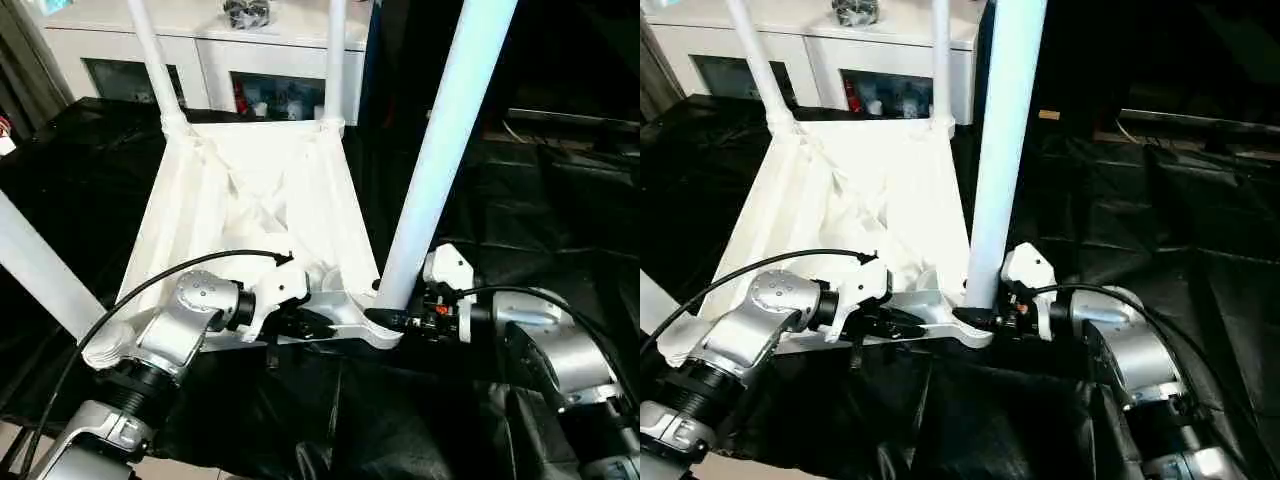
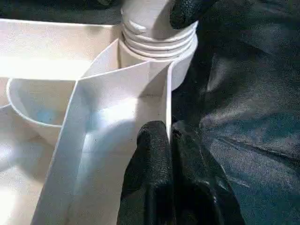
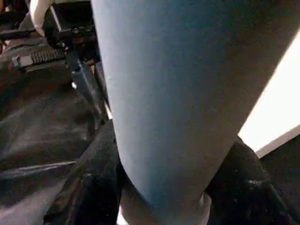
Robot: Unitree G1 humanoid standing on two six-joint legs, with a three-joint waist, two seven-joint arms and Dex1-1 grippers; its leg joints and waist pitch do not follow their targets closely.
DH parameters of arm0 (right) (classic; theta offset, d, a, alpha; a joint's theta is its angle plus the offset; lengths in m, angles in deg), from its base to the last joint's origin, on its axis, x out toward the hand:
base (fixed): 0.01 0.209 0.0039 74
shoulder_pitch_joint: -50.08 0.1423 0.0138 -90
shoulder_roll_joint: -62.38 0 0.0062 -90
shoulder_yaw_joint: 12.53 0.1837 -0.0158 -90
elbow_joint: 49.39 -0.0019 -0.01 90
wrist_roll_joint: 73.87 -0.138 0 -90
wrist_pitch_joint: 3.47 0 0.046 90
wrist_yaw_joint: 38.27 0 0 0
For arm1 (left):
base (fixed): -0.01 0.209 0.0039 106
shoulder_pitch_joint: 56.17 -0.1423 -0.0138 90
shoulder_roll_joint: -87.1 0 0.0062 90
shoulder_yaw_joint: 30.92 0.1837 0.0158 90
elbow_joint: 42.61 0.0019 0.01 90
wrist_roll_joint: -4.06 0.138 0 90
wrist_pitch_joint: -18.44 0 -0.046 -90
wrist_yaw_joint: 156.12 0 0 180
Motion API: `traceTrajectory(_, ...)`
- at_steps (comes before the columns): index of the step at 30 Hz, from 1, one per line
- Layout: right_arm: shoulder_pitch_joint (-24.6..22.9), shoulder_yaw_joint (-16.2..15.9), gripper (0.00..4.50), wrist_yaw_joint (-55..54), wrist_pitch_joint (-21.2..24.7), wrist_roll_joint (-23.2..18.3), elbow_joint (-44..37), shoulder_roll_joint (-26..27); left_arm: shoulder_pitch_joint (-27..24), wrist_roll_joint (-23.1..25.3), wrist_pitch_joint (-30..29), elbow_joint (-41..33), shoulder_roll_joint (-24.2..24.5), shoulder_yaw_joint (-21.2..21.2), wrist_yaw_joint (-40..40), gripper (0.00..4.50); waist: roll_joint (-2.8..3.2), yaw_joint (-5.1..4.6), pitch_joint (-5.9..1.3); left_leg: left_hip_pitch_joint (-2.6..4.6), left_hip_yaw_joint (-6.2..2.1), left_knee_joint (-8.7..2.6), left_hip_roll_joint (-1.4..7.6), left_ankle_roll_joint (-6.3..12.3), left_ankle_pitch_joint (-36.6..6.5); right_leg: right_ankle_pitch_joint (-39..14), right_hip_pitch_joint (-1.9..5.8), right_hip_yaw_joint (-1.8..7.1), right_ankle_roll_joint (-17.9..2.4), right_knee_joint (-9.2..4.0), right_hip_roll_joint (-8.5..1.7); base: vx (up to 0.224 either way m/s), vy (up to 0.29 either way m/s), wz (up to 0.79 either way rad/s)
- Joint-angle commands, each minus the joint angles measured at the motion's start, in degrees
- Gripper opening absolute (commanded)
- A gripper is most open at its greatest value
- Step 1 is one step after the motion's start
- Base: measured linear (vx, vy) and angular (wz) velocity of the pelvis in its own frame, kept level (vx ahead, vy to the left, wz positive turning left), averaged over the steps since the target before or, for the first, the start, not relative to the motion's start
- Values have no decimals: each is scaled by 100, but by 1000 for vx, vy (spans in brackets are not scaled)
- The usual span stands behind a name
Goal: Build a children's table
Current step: Rotate leg to tighten
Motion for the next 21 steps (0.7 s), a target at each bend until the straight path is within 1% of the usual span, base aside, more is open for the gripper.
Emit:
traceTrajectory(1,-215,-330,199,60,190,-98,13,198,166,144,-89,126,-259,-2,-676,0,-45,-21,-310,127,-167,-413,389,310,-1076,-1320,201,288,-1357,-474,-505,0,0,0)
traceTrajectory(2,-221,-332,199,6,192,-93,27,235,178,162,-116,140,-302,-11,-762,0,-22,-19,-287,164,-168,-427,392,211,-1310,-1671,168,294,-1292,-521,-502,0,0,0)
traceTrajectory(3,-233,-336,199,-205,199,-64,82,373,218,220,-234,172,-452,-40,-1057,0,-26,-26,-281,175,-170,-432,390,158,-1405,-1817,165,296,-1258,-531,-501,0,0,0)
traceTrajectory(4,-221,-318,199,-466,184,-4,172,523,256,278,-320,205,-591,-66,-1330,0,-26,-30,-253,214,-178,-443,390,65,-1649,-2197,132,301,-1190,-580,-510,0,0,0)
traceTrajectory(5,-212,-304,199,-585,173,26,217,588,271,301,-351,216,-646,-75,-1438,0,-36,-62,-231,216,-206,-453,372,-21,-1843,-2621,132,289,-1076,-611,-517,0,0,0)
traceTrajectory(6,-167,-263,199,-916,153,128,359,759,328,353,-445,278,-792,-116,-1728,0,-39,-78,-231,202,-225,-465,367,-51,-1910,-2797,146,280,-1009,-617,-524,0,0,0)
traceTrajectory(7,-85,-208,199,-1388,167,285,573,967,397,389,-552,348,-966,-168,-2036,0,-50,-125,-227,191,-246,-473,353,-119,-2014,-3092,135,267,-871,-637,-526,-52,8,-6)
traceTrajectory(8,-85,-208,198,-1388,167,285,573,967,397,389,-552,348,-966,-168,-2036,0,-64,-155,-231,174,-274,-475,334,-140,-2027,-3354,151,244,-729,-670,-544,-52,8,-6)
traceTrajectory(9,44,-115,198,-2011,216,460,856,1267,496,436,-715,426,-1208,-236,-2447,0,-68,-177,-231,170,-283,-475,329,-143,-2031,-3442,151,236,-666,-680,-543,-55,10,-9)
traceTrajectory(10,186,18,198,-2642,246,579,1116,1574,590,479,-828,500,-1445,-299,-2799,0,-52,-240,-224,167,-290,-473,322,-175,-2084,-3567,114,224,-627,-703,-545,-54,10,-10)
traceTrajectory(11,240,78,197,-2846,281,588,1195,1676,623,485,-879,517,-1522,-323,-2900,0,-61,-284,-229,179,-323,-461,298,-194,-2173,-3770,127,171,-527,-742,-550,-54,10,-10)
traceTrajectory(12,251,90,197,-2885,292,588,1210,1696,629,485,-891,520,-1537,-328,-2919,0,-53,-297,-236,165,-334,-471,298,-183,-2190,-3772,146,161,-494,-750,-552,0,0,0)
traceTrajectory(13,365,184,197,-3252,328,603,1339,1884,696,494,-923,563,-1660,-363,-3081,0,-36,-324,-243,115,-348,-503,311,-143,-2149,-3579,183,155,-481,-755,-554,0,0,0)
traceTrajectory(14,413,220,197,-3407,334,613,1391,1964,726,498,-925,584,-1709,-376,-3147,0,-20,-346,-253,107,-366,-526,320,-132,-2193,-3362,191,131,-513,-757,-542,0,0,0)
traceTrajectory(15,531,302,197,-3706,351,622,1518,2119,770,523,-887,613,-1777,-364,-3218,0,-3,-347,-260,132,-364,-527,329,-124,-2231,-3236,177,130,-556,-759,-539,0,0,0)
traceTrajectory(16,635,350,197,-3873,256,633,1620,2255,791,594,-794,625,-1810,-305,-3240,0,2,-384,-269,148,-367,-537,332,-124,-2272,-2988,167,117,-664,-750,-538,0,0,0)
traceTrajectory(17,640,352,197,-3879,250,633,1625,2261,791,598,-788,625,-1811,-301,-3239,0,12,-401,-271,123,-371,-548,341,-126,-2259,-2757,187,119,-748,-734,-543,0,0,0)
traceTrajectory(18,658,335,197,-3855,190,639,1623,2286,788,618,-757,617,-1805,-271,-3209,0,12,-397,-273,114,-369,-552,344,-119,-2236,-2644,196,122,-775,-725,-544,0,0,0)
traceTrajectory(19,677,348,232,-3670,72,590,1611,2331,754,608,-751,562,-1786,-227,-3083,0,7,-385,-272,134,-345,-547,347,-103,-2247,-2497,174,140,-837,-724,-542,0,0,0)
traceTrajectory(20,696,397,232,-3630,59,573,1615,2361,730,618,-740,531,-1766,-210,-3035,0,-3,-373,-274,151,-325,-535,340,-78,-2224,-2412,163,157,-899,-715,-546,0,0,0)
traceTrajectory(21,706,456,232,-3548,86,514,1597,2359,697,631,-678,494,-1709,-171,-2937,0,-2,-370,-274,142,-319,-536,340,-51,-2200,-2380,169,165,-925,-713,-554,0,0,0)
